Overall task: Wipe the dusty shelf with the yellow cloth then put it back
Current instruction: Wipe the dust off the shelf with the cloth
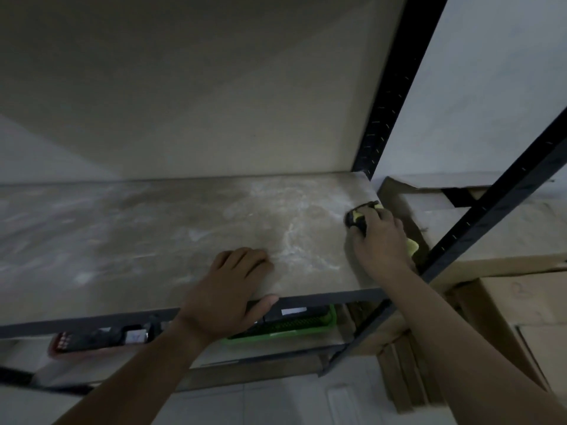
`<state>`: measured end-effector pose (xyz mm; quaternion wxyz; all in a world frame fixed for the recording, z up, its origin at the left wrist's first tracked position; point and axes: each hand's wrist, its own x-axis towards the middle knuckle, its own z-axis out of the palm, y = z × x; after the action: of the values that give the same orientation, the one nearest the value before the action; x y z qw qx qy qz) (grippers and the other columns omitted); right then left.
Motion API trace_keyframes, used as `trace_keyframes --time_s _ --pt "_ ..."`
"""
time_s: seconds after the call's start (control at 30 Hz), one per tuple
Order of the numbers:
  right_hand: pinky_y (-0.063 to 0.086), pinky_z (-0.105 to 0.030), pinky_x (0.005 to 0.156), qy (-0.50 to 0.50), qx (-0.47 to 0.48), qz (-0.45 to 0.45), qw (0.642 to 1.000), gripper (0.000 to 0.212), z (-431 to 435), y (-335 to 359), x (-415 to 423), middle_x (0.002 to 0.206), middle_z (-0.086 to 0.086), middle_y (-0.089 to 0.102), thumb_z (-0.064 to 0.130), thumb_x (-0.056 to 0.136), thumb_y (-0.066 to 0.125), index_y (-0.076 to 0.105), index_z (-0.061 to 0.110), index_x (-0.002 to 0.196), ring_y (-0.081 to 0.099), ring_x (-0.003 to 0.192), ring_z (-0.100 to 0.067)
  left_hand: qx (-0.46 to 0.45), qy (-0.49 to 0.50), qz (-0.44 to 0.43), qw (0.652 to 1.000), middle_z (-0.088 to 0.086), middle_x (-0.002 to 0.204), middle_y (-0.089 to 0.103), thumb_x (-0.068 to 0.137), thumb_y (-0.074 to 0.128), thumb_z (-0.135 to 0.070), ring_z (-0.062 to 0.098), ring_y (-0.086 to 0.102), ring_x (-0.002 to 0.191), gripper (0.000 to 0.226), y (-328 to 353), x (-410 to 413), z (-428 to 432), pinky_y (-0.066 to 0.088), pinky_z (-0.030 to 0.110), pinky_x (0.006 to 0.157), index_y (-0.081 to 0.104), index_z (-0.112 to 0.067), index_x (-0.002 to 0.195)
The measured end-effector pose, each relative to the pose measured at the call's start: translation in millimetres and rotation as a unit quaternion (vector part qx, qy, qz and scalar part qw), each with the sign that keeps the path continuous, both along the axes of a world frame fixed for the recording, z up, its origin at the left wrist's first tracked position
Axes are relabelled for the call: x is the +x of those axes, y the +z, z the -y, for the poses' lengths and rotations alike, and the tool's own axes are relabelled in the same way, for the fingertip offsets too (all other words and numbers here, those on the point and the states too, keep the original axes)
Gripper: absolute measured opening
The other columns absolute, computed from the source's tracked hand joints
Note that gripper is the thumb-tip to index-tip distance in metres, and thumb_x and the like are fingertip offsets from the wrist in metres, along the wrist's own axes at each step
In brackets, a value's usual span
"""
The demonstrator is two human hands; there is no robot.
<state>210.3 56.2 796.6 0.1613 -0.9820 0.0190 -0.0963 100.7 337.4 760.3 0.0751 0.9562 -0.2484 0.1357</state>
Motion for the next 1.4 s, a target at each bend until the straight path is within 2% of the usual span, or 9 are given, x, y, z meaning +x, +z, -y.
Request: trace_keyframes --time_s 0.2,0.3,0.43,0.53,0.73,0.87,0.97,1.13,1.4 --pt "0.042 -0.028 0.092 0.295 0.076 -0.029 0.952 0.035 -19 0 -34 0.13 0.002 0.051 0.023 0.095 0.055 0.052 0.027 0.129 0.046 0.113 -0.019 -0.005 0.0 0.0 1.0 0.004 0.136 0.056 0.106 0.039 -0.055 0.027 0.053 0.125 0.05 -2 0 0 0.037 0.039 0.105 0.06 -0.017 0.131" --pt "0.038 -0.012 0.089 0.216 0.137 0.013 0.967 0.042 -6 13 -7 0.125 0.003 0.052 0.02 0.096 0.053 0.043 0.028 0.136 0.051 0.11 -0.015 0.002 0.005 0.003 1.0 0.004 0.135 0.056 0.105 0.04 -0.055 0.027 0.053 0.125 0.051 -2 1 1 0.038 0.04 0.105 0.059 -0.016 0.131" --pt "0.038 -0.05 0.107 -0.002 0.094 0.029 0.995 0.062 11 23 35 0.142 -0.021 0.042 0.011 0.093 0.054 0.027 0.008 0.148 0.044 0.127 -0.039 0.003 0.006 0.01 1.0 0.005 0.133 0.057 0.105 0.041 -0.054 0.028 0.054 0.123 0.051 -3 1 1 0.036 0.039 0.105 0.06 -0.015 0.13" --pt "0.034 -0.049 0.107 -0.037 -0.009 -0.067 0.997 0.056 2 14 41 0.14 -0.021 0.045 0.018 0.094 0.049 0.029 0.005 0.145 0.041 0.127 -0.042 0.005 0.001 0.017 1.0 0.005 0.133 0.057 0.106 0.039 -0.054 0.028 0.053 0.122 0.051 -4 2 2 0.034 0.038 0.105 0.06 -0.015 0.131" --pt "0.042 -0.042 0.095 0.113 -0.036 0.0 0.993 0.05 -44 6 10 0.13 -0.01 0.054 0.023 0.091 0.05 0.041 0.013 0.139 0.047 0.115 -0.031 0.003 -0.002 0.018 1.0 0.005 0.134 0.055 0.107 0.038 -0.055 0.028 0.052 0.122 0.05 -8 3 0 0.034 0.037 0.103 0.058 -0.017 0.131" --pt "0.045 -0.029 0.088 0.295 0.082 -0.065 0.95 0.051 -50 9 -9 0.132 -0.001 0.057 0.022 0.09 0.054 0.045 0.022 0.14 0.051 0.111 -0.019 -0.002 -0.004 0.02 1.0 0.005 0.133 0.055 0.106 0.042 -0.055 0.028 0.052 0.122 0.048 -8 3 1 0.036 0.037 0.102 0.058 -0.017 0.132" --pt "0.048 -0.026 0.085 0.227 0.081 -0.006 0.971 0.045 -26 21 16 0.119 0.004 0.06 0.022 0.091 0.054 0.047 0.029 0.135 0.058 0.101 -0.013 0.0 -0.001 0.022 1.0 0.004 0.133 0.055 0.106 0.042 -0.055 0.028 0.052 0.122 0.049 -7 3 0 0.036 0.037 0.103 0.058 -0.017 0.132" --pt "0.043 -0.045 0.09 0.015 -0.023 0.014 1.0 0.04 7 7 24 0.122 -0.019 0.052 0.022 0.089 0.054 0.048 0.012 0.128 0.05 0.107 -0.04 -0.003 0.0 0.023 1.0 0.003 0.135 0.056 0.106 0.041 -0.055 0.025 0.052 0.124 0.05 -8 2 0 0.034 0.035 0.105 0.059 -0.017 0.133" --pt "0.048 -0.032 0.079 0.215 0.013 0.017 0.976 0.032 -30 -6 -46 0.117 0.0 0.048 0.031 0.09 0.051 0.045 0.026 0.122 0.051 0.1 -0.019 0.004 -0.004 0.023 1.0 0.003 0.132 0.056 0.105 0.044 -0.054 0.026 0.053 0.121 0.048 -7 2 1 0.036 0.035 0.1 0.06 -0.017 0.13"
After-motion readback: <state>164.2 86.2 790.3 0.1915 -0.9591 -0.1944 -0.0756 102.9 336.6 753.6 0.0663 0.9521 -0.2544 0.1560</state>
